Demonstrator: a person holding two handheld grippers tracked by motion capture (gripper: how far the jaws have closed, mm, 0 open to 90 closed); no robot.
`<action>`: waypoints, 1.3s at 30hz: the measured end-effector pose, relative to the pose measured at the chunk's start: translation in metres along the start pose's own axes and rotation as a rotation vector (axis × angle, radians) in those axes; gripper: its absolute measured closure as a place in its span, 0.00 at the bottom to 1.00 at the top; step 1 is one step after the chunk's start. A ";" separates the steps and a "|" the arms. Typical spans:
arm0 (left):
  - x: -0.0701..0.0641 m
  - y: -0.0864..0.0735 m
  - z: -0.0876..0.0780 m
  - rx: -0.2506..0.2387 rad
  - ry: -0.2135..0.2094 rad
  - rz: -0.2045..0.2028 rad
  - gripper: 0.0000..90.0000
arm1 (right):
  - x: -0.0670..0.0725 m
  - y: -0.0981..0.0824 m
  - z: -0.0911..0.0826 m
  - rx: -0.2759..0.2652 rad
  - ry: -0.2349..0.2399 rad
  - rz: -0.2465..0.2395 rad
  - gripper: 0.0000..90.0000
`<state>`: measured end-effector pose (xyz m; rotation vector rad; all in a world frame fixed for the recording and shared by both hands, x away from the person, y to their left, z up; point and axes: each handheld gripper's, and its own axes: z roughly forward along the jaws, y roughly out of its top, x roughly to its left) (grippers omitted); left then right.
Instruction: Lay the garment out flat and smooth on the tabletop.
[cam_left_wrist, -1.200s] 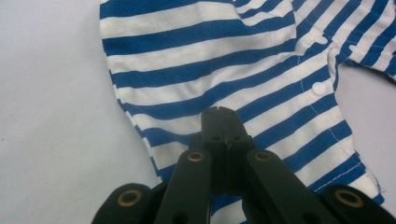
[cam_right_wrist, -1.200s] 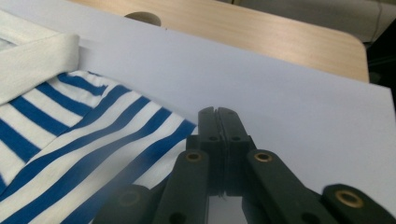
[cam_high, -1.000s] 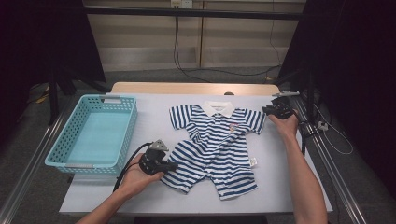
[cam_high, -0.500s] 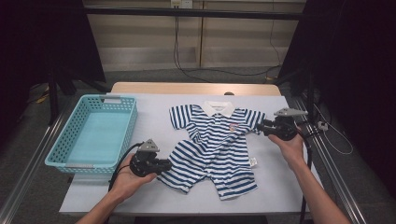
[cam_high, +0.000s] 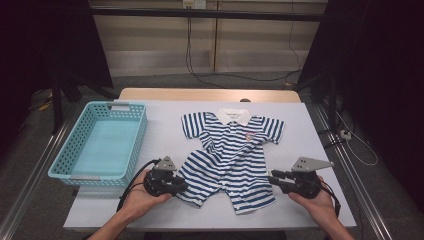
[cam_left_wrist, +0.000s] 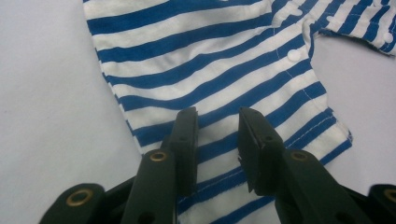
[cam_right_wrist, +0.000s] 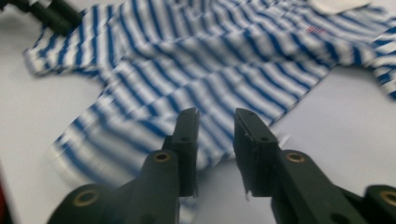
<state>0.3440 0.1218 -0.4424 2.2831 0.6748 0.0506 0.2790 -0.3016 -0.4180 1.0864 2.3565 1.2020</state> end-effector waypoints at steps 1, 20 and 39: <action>-0.001 -0.001 -0.001 0.000 0.004 -0.004 0.73 | 0.004 -0.003 -0.002 0.004 0.009 -0.009 0.81; -0.017 -0.015 0.001 -0.021 0.033 0.119 0.39 | 0.016 -0.018 0.022 0.188 0.080 -0.115 0.71; -0.014 -0.004 0.001 0.010 0.049 0.078 1.00 | 0.020 -0.019 0.011 0.227 0.122 -0.129 1.00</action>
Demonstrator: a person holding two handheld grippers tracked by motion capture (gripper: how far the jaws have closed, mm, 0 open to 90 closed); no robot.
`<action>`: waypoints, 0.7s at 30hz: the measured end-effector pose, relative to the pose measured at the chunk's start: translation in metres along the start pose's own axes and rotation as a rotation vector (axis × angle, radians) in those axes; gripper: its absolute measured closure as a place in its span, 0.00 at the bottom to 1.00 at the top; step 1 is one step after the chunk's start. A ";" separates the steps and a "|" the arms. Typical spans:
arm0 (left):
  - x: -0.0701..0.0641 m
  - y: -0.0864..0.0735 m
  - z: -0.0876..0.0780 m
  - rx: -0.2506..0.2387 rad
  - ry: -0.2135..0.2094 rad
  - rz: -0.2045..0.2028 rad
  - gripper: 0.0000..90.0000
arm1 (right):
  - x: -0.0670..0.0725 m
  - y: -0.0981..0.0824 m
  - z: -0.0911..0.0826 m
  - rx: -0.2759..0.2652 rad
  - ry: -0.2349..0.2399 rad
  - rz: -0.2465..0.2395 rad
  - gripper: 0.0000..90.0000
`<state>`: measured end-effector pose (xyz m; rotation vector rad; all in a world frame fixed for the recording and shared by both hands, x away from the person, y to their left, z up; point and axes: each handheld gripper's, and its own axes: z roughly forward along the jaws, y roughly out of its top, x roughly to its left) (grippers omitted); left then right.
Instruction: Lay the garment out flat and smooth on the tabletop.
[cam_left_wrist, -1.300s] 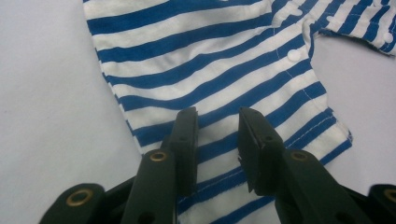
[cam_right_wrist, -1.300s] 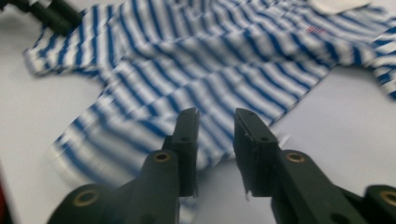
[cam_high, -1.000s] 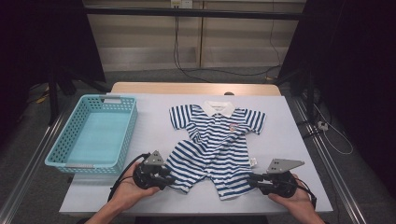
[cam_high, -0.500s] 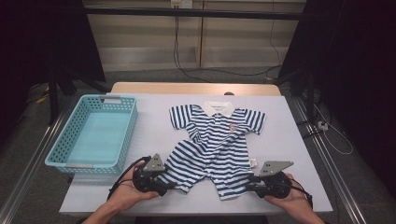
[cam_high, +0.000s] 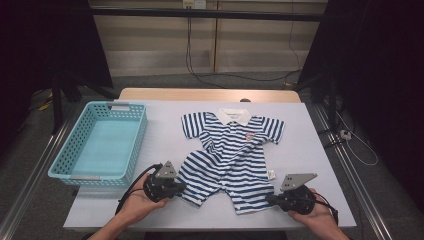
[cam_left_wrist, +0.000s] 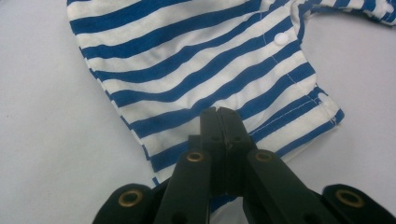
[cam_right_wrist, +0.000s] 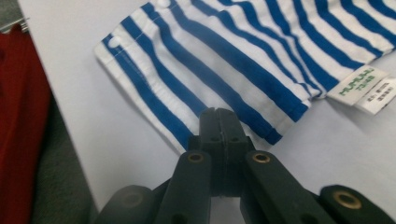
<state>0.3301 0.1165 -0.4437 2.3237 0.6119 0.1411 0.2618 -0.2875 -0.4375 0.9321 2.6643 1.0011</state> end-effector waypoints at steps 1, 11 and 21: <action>0.000 0.000 0.000 -0.004 -0.005 -0.018 1.00 | 0.002 0.000 -0.001 -0.001 0.002 0.000 1.00; -0.001 0.000 -0.002 0.016 -0.036 -0.032 1.00 | 0.014 -0.002 -0.010 -0.019 0.044 -0.017 0.96; -0.017 0.000 -0.006 0.032 -0.098 -0.036 1.00 | 0.031 0.020 -0.002 -0.103 0.054 -0.083 0.82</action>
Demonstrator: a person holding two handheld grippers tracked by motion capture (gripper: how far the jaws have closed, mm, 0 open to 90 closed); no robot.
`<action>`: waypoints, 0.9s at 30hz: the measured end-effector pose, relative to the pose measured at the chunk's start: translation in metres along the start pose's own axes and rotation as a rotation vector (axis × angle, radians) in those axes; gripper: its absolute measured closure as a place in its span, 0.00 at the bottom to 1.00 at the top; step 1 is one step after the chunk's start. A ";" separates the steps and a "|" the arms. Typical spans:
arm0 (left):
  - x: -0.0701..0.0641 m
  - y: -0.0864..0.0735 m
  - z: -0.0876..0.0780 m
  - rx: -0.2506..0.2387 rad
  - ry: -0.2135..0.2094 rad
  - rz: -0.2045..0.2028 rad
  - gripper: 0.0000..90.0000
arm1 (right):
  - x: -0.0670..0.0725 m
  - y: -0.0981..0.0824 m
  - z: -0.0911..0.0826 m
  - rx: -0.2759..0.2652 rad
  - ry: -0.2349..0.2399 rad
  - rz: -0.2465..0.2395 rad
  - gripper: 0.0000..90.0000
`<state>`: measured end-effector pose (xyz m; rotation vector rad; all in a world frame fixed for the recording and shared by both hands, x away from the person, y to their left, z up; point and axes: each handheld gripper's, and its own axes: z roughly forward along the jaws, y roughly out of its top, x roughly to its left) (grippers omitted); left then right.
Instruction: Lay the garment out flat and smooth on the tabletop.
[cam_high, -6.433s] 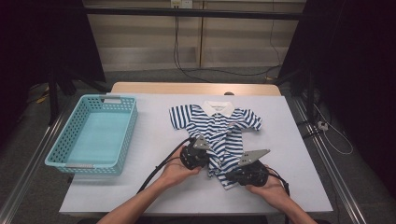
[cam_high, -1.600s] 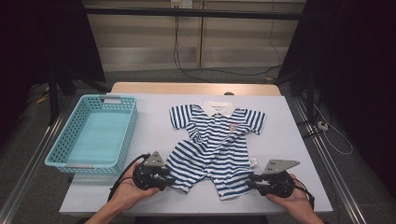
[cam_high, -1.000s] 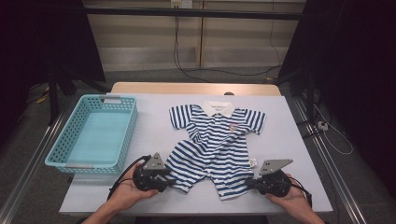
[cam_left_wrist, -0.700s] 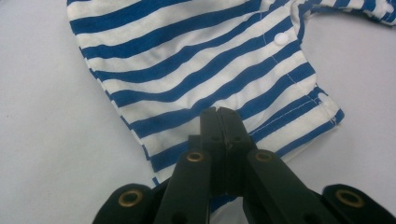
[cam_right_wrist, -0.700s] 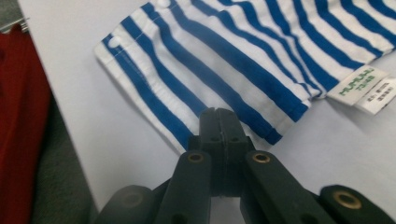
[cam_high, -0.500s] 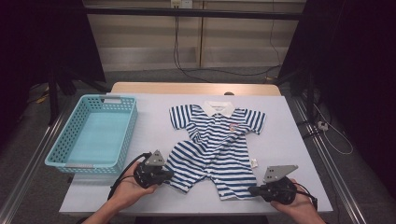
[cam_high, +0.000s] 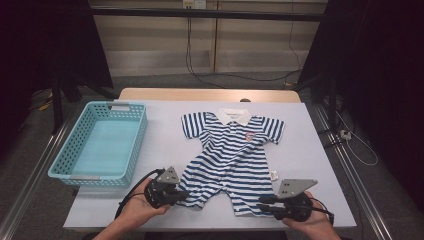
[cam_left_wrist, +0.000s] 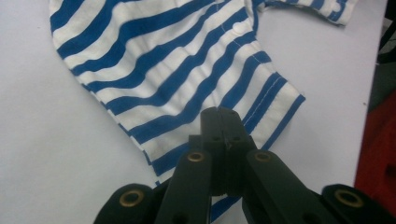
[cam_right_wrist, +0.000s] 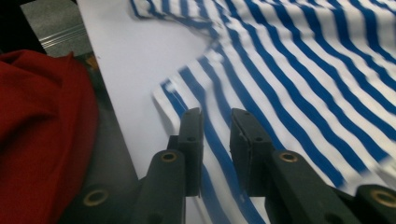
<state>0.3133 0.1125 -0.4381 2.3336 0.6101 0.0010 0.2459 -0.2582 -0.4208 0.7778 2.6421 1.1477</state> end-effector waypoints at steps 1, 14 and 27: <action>0.000 0.000 0.000 -0.002 -0.017 0.000 1.00 | 0.002 0.003 0.005 0.002 0.016 -0.014 0.82; -0.025 0.016 0.011 -0.058 -0.096 0.093 0.68 | 0.016 0.023 0.051 0.077 0.090 -0.119 0.73; -0.037 0.014 0.028 -0.043 -0.007 0.068 0.56 | 0.013 0.021 0.044 0.051 0.092 -0.088 0.95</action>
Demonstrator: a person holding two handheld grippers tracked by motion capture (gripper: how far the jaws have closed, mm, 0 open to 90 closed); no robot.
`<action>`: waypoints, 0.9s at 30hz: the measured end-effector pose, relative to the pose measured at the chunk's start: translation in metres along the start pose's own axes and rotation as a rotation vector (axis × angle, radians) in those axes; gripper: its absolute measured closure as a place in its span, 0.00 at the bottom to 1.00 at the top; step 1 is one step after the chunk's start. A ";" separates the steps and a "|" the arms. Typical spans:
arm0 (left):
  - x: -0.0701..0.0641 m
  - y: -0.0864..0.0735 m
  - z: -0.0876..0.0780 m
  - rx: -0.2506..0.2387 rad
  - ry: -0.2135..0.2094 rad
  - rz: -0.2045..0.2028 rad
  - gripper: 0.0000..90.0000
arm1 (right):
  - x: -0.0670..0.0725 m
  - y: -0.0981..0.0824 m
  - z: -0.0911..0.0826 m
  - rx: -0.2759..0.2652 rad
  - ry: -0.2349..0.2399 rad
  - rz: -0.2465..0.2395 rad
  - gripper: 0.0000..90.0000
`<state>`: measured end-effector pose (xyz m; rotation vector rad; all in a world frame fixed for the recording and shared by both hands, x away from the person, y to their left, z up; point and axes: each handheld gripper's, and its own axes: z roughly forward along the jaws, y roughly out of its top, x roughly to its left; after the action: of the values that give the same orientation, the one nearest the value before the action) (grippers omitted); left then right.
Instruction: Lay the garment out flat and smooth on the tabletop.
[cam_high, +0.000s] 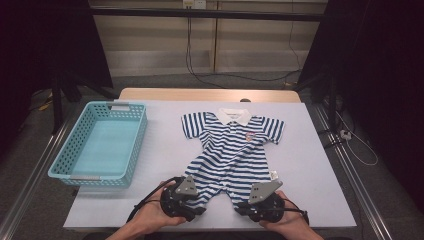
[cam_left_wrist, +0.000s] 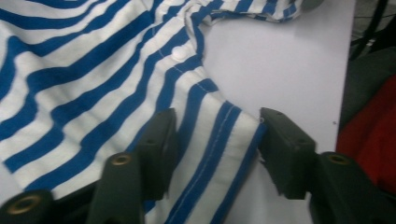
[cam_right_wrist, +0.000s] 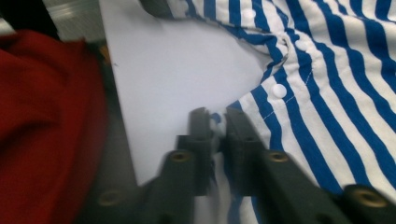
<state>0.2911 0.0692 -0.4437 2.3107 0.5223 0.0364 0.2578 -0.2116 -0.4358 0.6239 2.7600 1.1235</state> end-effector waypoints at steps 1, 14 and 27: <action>0.002 0.001 -0.002 0.021 -0.003 0.021 0.58 | 0.001 0.000 -0.002 -0.009 0.014 0.020 0.96; -0.008 0.006 -0.006 -0.008 -0.126 -0.015 0.90 | 0.007 -0.005 -0.012 -0.019 0.056 0.006 0.98; 0.027 -0.003 -0.034 -0.079 -0.079 -0.093 0.70 | -0.010 -0.011 -0.034 -0.115 -0.050 0.094 0.79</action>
<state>0.3084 0.1039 -0.4245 2.1987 0.5765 -0.0777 0.2551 -0.2451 -0.4198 0.7634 2.6268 1.2577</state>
